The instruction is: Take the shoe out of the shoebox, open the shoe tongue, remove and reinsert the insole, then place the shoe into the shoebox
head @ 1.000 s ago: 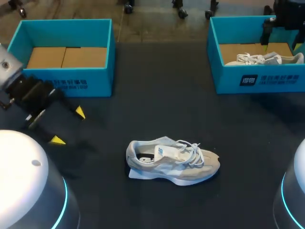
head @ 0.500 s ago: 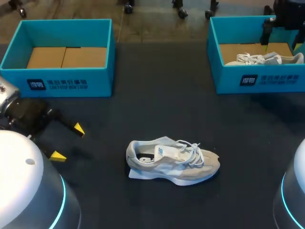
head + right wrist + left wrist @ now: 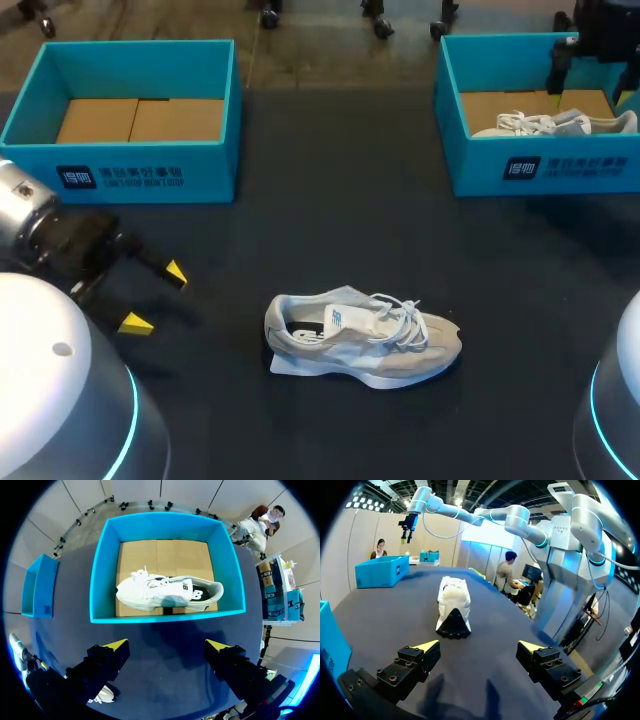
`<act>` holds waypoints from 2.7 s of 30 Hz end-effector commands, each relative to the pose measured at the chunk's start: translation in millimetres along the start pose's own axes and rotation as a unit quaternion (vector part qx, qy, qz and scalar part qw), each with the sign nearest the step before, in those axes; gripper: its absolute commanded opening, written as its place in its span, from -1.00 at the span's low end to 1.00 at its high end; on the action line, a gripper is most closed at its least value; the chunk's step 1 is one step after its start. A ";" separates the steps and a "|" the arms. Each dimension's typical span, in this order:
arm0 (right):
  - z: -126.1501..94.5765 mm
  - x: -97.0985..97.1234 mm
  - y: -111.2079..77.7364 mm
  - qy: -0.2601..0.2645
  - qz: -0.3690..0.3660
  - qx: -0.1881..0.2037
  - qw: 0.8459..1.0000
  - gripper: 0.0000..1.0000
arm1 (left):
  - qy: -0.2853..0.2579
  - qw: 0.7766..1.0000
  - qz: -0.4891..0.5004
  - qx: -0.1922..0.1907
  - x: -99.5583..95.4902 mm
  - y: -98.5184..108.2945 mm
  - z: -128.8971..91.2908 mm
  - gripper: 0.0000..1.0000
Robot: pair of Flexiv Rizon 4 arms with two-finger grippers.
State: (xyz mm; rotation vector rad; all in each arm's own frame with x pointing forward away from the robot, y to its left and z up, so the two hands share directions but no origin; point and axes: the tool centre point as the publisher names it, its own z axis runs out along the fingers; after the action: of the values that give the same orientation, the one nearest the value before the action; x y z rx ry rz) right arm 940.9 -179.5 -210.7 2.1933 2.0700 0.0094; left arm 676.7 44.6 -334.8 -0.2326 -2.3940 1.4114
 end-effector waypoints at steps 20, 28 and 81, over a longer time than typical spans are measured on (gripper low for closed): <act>0.1 -0.1 -0.3 0.000 0.000 0.000 1.000 1.00 | -0.060 0.992 -0.027 0.110 6.5 16.4 48.0 1.00; 0.1 -0.1 -0.3 0.000 0.000 0.000 1.000 1.00 | -0.083 0.988 -0.015 0.130 -16.2 23.7 59.5 1.00; 0.1 -0.1 -0.3 0.000 0.000 0.000 1.000 1.00 | -0.154 0.976 0.005 0.152 -47.4 1.1 142.5 1.00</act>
State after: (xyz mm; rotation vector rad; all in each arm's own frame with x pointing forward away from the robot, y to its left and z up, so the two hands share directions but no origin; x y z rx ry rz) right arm 940.9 -179.6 -210.7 2.1935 2.0698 0.0094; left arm 665.0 -80.3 -404.8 0.0556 -2.3640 1.9071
